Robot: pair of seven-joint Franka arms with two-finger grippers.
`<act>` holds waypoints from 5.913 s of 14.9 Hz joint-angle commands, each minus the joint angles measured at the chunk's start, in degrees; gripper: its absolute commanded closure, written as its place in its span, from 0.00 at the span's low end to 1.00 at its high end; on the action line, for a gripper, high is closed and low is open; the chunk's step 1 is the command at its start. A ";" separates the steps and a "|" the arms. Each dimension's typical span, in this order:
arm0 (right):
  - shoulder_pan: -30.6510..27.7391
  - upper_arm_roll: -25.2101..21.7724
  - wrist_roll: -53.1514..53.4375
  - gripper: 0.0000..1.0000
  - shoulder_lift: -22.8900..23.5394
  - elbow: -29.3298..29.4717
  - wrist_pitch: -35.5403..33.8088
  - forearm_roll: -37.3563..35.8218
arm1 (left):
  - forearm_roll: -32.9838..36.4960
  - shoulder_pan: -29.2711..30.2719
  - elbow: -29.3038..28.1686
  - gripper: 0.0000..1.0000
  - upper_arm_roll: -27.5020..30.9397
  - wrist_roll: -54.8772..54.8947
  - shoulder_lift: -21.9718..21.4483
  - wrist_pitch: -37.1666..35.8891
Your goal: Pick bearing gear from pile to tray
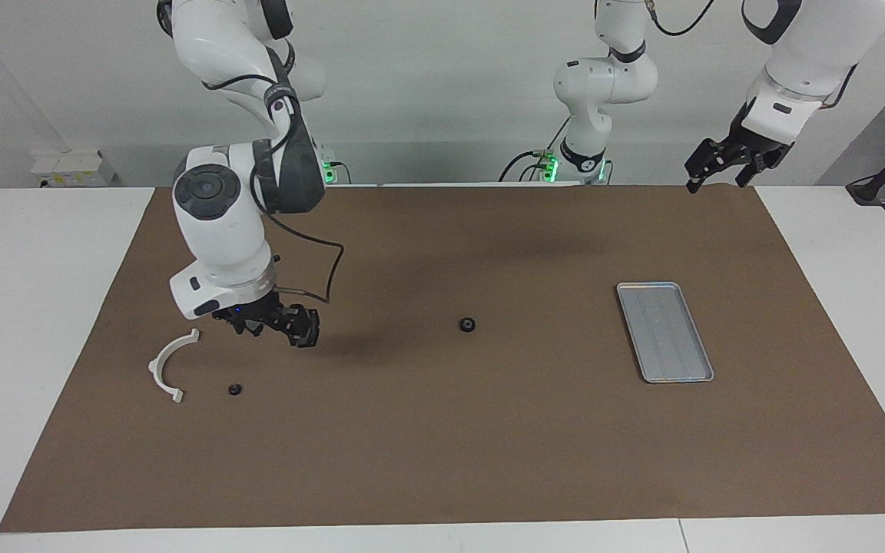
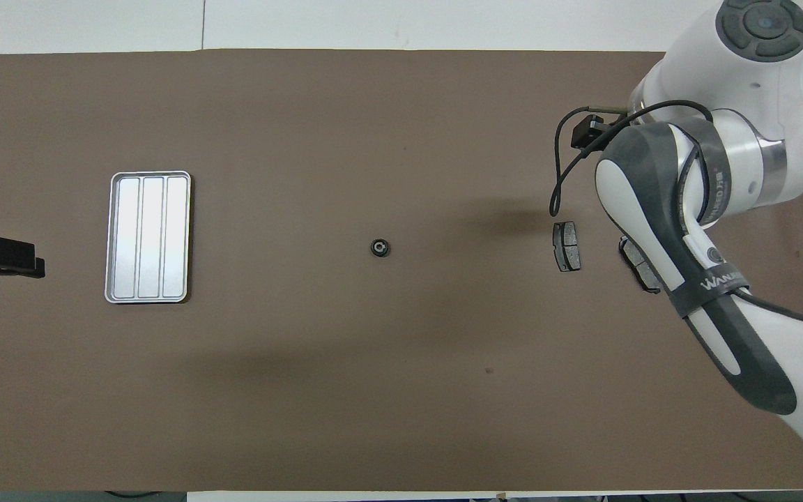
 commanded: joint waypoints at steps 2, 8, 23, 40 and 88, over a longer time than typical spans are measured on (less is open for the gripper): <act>-4.47 0.73 -4.86 0.00 -1.19 -6.01 7.62 1.26 | -0.76 -0.23 -0.22 0.00 0.41 0.71 -0.42 0.49; -7.29 0.65 -5.22 0.05 1.10 -7.96 13.78 1.17 | -0.76 -0.32 -0.22 0.00 0.41 0.71 -0.42 0.40; -9.32 0.73 -4.43 0.15 8.66 -7.34 20.65 4.51 | -0.76 -0.32 -0.22 0.00 0.41 0.71 -0.42 0.57; -9.40 0.56 -6.18 0.23 10.06 -8.48 22.58 3.46 | -0.68 -0.67 -0.31 0.00 0.50 0.71 -0.59 -1.09; -9.49 0.47 -9.96 1.00 10.24 -8.05 21.26 2.31 | -0.76 -0.93 -5.58 0.00 0.50 0.80 -3.32 6.37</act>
